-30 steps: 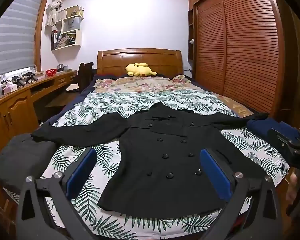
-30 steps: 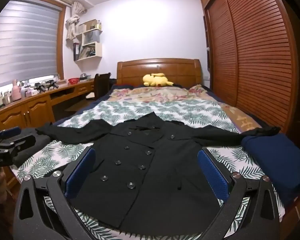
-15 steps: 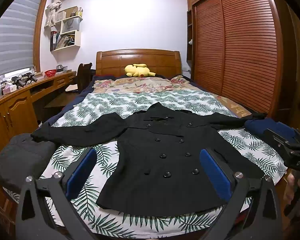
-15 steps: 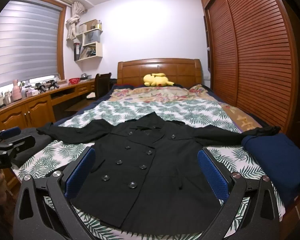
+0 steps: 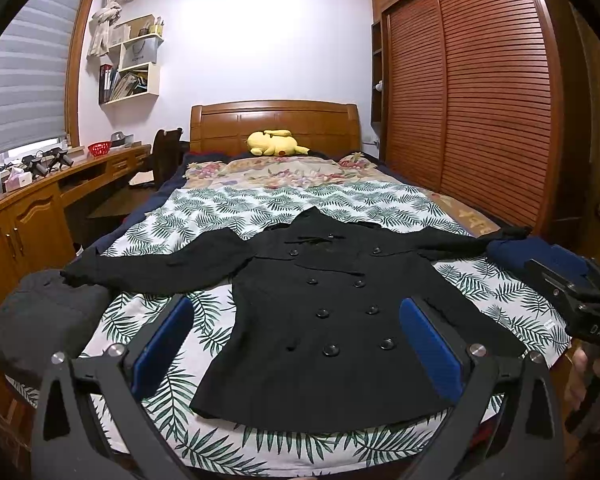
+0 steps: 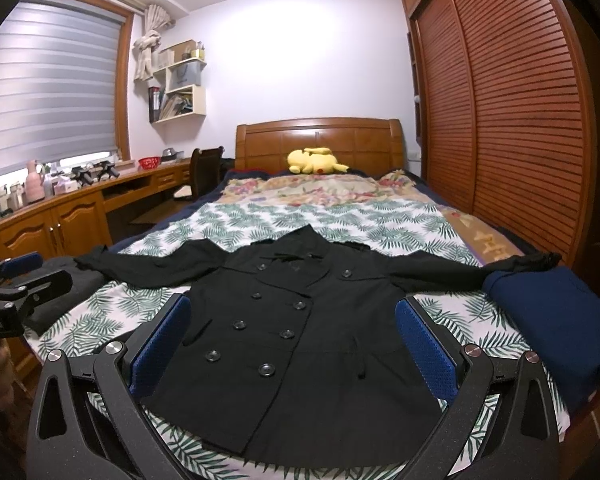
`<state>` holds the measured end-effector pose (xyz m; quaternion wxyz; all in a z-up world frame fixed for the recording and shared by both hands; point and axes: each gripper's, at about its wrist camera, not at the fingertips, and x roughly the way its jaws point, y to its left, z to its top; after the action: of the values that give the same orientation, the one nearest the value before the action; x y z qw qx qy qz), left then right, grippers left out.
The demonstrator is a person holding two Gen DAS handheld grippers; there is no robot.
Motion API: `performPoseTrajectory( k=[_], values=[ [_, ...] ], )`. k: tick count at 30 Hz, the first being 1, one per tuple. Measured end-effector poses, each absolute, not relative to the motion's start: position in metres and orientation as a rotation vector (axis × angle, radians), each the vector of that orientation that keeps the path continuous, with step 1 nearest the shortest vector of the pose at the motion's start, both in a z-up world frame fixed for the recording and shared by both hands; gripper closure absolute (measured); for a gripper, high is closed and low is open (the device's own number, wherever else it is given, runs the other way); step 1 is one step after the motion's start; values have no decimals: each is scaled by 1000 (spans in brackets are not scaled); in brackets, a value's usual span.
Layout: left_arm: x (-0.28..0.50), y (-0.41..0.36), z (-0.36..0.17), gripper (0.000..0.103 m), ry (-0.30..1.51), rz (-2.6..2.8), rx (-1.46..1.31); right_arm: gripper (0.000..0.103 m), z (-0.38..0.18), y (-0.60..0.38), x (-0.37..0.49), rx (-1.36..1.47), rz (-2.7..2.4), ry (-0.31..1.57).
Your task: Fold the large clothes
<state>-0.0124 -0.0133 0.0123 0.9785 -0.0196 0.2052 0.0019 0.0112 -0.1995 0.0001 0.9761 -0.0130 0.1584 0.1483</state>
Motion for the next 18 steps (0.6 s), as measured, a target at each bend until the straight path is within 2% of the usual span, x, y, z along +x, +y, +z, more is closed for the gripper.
performPoseTrajectory(
  k=[18],
  values=[
    [-10,-8,9,0,425,8,-53,0,4,-200,7,-23,304,317]
  ],
)
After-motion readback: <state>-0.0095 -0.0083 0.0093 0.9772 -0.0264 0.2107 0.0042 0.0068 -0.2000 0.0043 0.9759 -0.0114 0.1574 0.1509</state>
